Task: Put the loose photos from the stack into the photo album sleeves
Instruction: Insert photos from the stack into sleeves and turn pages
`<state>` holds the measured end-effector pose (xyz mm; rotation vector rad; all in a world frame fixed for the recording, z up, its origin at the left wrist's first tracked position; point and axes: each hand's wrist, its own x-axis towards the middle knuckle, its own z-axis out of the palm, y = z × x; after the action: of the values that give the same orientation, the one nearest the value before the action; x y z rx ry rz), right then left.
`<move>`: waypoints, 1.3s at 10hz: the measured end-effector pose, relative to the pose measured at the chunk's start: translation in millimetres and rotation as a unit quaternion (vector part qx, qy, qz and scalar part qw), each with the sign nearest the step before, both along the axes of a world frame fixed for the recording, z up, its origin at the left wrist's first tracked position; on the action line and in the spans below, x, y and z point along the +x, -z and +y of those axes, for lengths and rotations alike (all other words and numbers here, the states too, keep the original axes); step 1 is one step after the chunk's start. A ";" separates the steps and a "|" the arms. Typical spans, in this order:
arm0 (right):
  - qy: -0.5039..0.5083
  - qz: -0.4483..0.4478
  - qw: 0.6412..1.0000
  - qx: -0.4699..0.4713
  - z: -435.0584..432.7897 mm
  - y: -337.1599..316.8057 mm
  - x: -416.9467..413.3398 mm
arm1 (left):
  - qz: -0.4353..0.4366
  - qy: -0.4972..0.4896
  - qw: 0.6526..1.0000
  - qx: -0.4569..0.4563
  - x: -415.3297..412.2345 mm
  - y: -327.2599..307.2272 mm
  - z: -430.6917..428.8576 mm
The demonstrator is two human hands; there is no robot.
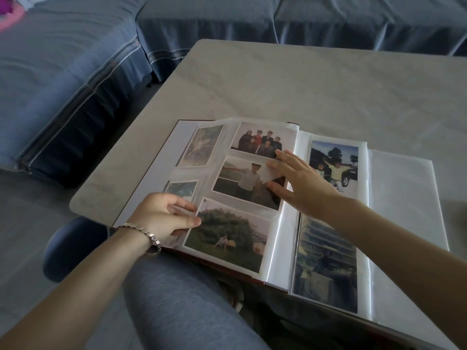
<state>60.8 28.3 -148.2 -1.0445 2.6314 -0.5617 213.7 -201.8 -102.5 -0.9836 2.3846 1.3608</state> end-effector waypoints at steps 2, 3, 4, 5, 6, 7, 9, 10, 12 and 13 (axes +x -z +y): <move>0.003 0.004 1.000 -0.005 -1.1 2.3 -1.0 | 0.012 0.014 1.000 -0.022 -0.5 -2.7 5.7; 0.005 0.006 1.000 -0.005 -1.9 3.8 -1.6 | 0.001 0.008 0.999 -0.036 1.8 0.0 4.8; 0.006 0.006 1.000 -0.007 -1.6 4.8 -1.8 | -0.009 0.012 0.999 -0.043 2.4 4.0 3.2; 0.005 0.004 1.000 -0.008 -1.6 5.1 -1.8 | 0.001 0.007 0.999 -0.043 3.4 7.4 2.4; 0.007 0.003 1.000 -0.011 -1.4 5.5 -1.5 | 0.025 0.014 0.997 -0.066 5.6 10.0 4.3; 0.008 0.004 1.000 -0.013 -1.6 6.7 -0.8 | 0.049 0.023 0.993 -0.101 6.7 10.3 7.6; 0.010 0.003 1.000 -0.018 -1.4 9.9 -1.5 | 0.127 0.026 0.981 -0.144 15.6 14.2 12.8; 0.011 0.008 1.000 -0.020 -1.3 11.3 -1.5 | 0.152 0.007 0.980 -0.129 19.3 18.0 13.3; 0.014 0.013 0.999 -0.030 -1.5 14.4 -1.9 | 0.220 -0.041 0.973 -0.056 26.5 27.8 16.6; 0.016 0.012 0.999 -0.034 -1.4 14.8 -1.8 | 0.244 -0.046 0.968 -0.036 27.3 30.7 17.7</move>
<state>59.0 26.8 -163.0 -1.0369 2.6718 -0.6537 241.0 -184.2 -133.3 -0.8623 2.7830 1.7288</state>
